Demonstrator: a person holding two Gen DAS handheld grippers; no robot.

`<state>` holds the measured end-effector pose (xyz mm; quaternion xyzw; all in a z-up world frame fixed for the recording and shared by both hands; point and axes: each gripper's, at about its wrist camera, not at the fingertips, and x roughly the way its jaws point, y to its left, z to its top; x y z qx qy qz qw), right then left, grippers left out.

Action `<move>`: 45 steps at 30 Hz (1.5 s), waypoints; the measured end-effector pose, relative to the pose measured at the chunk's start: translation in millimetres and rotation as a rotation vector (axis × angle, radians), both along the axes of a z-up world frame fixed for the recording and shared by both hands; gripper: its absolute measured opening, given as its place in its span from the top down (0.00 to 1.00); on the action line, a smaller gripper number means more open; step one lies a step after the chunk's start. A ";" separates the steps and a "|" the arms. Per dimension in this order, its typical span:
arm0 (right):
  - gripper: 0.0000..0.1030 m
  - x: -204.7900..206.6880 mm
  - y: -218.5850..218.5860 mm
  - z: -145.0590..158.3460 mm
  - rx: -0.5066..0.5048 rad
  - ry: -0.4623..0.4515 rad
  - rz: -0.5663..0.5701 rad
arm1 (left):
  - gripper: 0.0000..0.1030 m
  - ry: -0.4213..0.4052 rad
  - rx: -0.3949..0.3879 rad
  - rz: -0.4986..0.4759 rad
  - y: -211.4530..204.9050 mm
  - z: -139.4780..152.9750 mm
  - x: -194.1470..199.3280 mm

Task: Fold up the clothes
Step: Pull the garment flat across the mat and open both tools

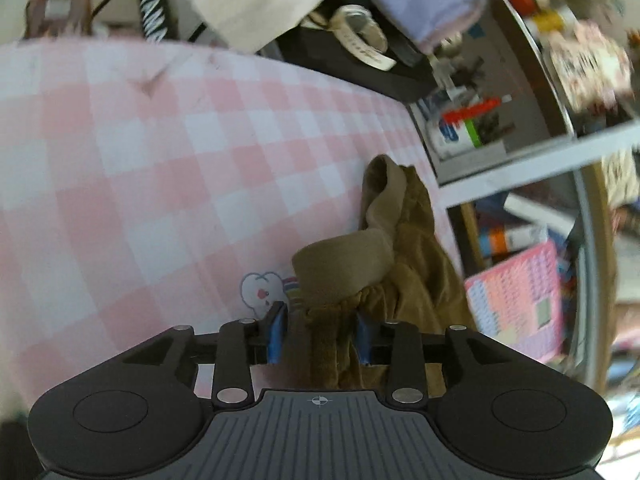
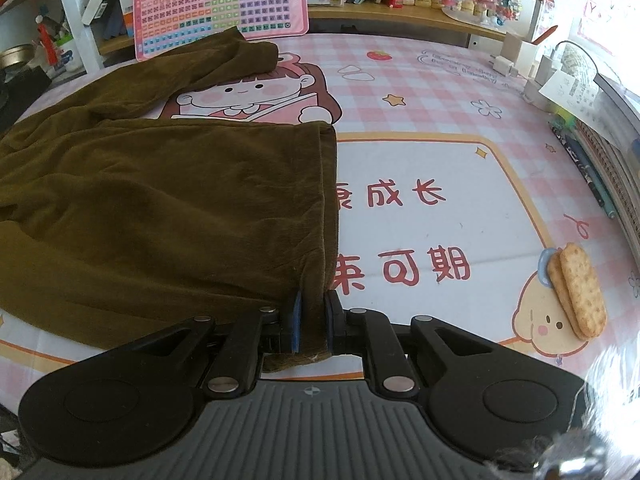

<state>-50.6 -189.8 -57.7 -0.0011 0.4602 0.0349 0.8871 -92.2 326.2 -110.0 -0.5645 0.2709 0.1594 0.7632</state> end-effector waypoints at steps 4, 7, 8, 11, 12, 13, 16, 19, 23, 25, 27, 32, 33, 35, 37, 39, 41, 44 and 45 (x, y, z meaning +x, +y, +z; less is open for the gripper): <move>0.89 -0.3 1.3 0.1 -0.004 0.001 -0.007 | 0.88 0.019 0.183 -0.080 -10.4 22.0 5.2; 0.89 -0.4 3.5 0.6 0.003 0.008 -0.010 | 0.88 0.025 0.370 -0.147 -19.1 46.7 3.3; 0.89 -0.8 4.4 0.7 0.010 0.011 -0.009 | 0.88 0.050 0.360 -0.144 -14.5 43.8 3.4; 0.89 -3.7 10.6 0.2 0.002 0.003 0.006 | 0.82 0.114 0.316 -0.167 -7.2 30.9 5.6; 0.89 -4.1 12.3 0.1 -0.005 0.000 0.007 | 0.79 0.126 0.305 -0.173 -5.9 28.2 5.4; 0.89 -4.2 12.0 0.1 -0.003 0.000 0.003 | 0.75 0.126 0.299 -0.173 -4.9 27.6 3.5; 0.89 -4.7 11.1 0.0 0.005 -0.002 -0.008 | 0.65 0.114 0.283 -0.174 2.4 28.9 -3.7; 0.89 -5.1 10.3 -0.1 0.012 -0.003 -0.019 | 0.57 0.108 0.321 -0.170 7.8 38.3 -12.7; 0.89 -5.8 12.6 0.1 0.003 -0.008 -0.032 | 0.54 0.082 0.386 -0.148 15.3 53.5 -24.7; 0.89 -6.3 13.5 0.1 -0.001 -0.010 -0.037 | 0.54 0.059 0.428 -0.141 15.3 62.7 -28.6; 0.89 -5.9 13.5 0.4 -0.008 -0.014 -0.043 | 0.54 0.019 0.462 -0.195 5.1 70.4 -24.4; 0.89 -2.9 10.3 0.3 -0.031 -0.019 -0.071 | 0.54 -0.078 0.545 -0.333 -21.7 88.8 -14.0; 0.87 -5.5 11.8 2.7 -0.024 -0.025 -0.078 | 0.53 -0.090 0.556 -0.369 -30.6 90.2 -12.2; 0.80 -10.7 14.7 7.4 -0.009 -0.036 -0.092 | 0.52 -0.109 0.559 -0.433 -47.3 89.9 -6.6; 0.75 -15.9 17.7 12.1 0.005 -0.048 -0.106 | 0.51 -0.123 0.554 -0.490 -63.1 88.3 -0.3; 0.69 -21.1 20.7 16.8 0.020 -0.059 -0.119 | 0.51 -0.128 0.549 -0.535 -75.6 83.8 4.7; 0.66 -26.3 23.6 21.5 0.034 -0.071 -0.133 | 0.51 -0.121 0.558 -0.577 -85.8 80.8 8.8; 0.66 -34.1 28.1 28.5 0.056 -0.088 -0.153 | 0.51 -0.119 0.562 -0.631 -96.1 76.7 14.4; 0.66 -36.7 29.6 30.8 0.063 -0.093 -0.160 | 0.50 -0.122 0.556 -0.645 -98.7 75.5 15.6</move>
